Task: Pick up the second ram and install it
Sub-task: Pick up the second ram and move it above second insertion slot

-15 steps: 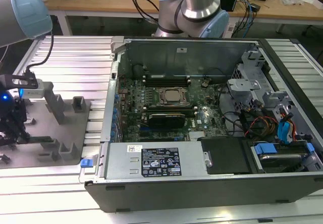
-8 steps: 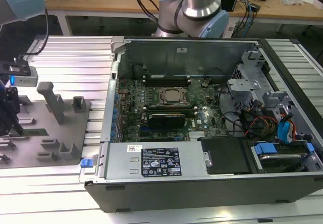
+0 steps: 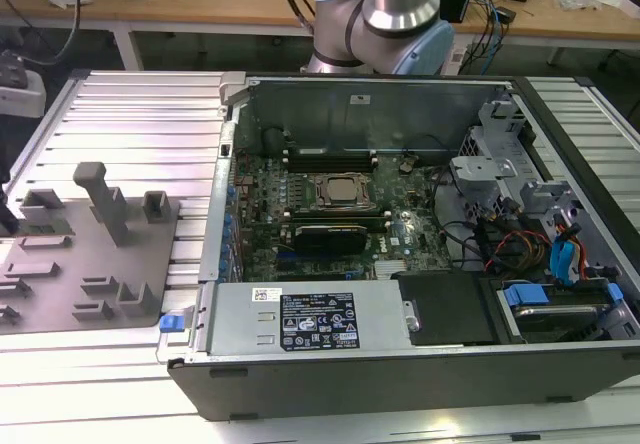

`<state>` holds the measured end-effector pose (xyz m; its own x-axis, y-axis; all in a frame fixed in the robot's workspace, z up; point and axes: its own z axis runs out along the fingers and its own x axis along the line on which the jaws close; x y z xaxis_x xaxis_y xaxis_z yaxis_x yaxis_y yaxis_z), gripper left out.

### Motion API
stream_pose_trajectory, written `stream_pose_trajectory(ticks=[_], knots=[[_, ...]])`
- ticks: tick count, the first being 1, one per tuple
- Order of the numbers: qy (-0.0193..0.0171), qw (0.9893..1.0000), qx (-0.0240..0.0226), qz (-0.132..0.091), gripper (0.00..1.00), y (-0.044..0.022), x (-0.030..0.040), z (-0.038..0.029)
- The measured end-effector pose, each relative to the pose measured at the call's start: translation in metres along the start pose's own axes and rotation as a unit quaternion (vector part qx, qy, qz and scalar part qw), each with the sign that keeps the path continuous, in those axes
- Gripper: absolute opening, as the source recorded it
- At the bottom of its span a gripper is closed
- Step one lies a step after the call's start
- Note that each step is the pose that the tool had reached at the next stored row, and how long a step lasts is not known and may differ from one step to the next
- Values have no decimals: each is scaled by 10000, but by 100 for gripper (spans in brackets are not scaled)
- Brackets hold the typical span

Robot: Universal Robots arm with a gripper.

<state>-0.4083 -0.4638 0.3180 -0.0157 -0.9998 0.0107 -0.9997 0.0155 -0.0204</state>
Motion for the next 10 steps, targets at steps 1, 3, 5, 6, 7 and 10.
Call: stream_pose_trajectory(ticks=[1, 3, 5, 6, 7, 10], knots=[[0, 10000, 0, 0, 14, -1, -6, -85], [0, 10000, 0, 0, 14, -3, -29, -163], [1, 10000, -1, 0, 14, -2, -125, -210], [0, 10000, 0, 0, 14, -2, -179, -233], [0, 10000, 0, 0, 14, -2, -203, -248], [0, 10000, 0, 0, 14, -4, -311, -418]])
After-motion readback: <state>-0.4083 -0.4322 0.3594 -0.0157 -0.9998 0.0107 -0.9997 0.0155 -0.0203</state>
